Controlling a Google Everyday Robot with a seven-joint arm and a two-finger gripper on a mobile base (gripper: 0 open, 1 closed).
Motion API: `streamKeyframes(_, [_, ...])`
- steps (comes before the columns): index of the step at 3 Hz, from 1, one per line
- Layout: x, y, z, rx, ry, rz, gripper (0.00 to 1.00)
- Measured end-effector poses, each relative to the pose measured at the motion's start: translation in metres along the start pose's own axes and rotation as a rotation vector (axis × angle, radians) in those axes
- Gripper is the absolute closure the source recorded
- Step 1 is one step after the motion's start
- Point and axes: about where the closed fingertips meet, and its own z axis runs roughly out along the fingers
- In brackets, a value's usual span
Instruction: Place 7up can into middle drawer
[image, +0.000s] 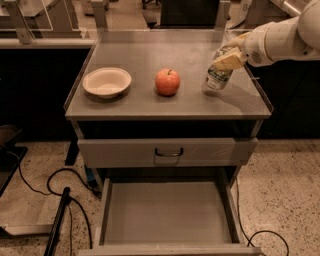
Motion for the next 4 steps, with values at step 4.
streamKeyframes(4, [-0.007,0.058,-0.087,0.053,0.007,0.085,1.0])
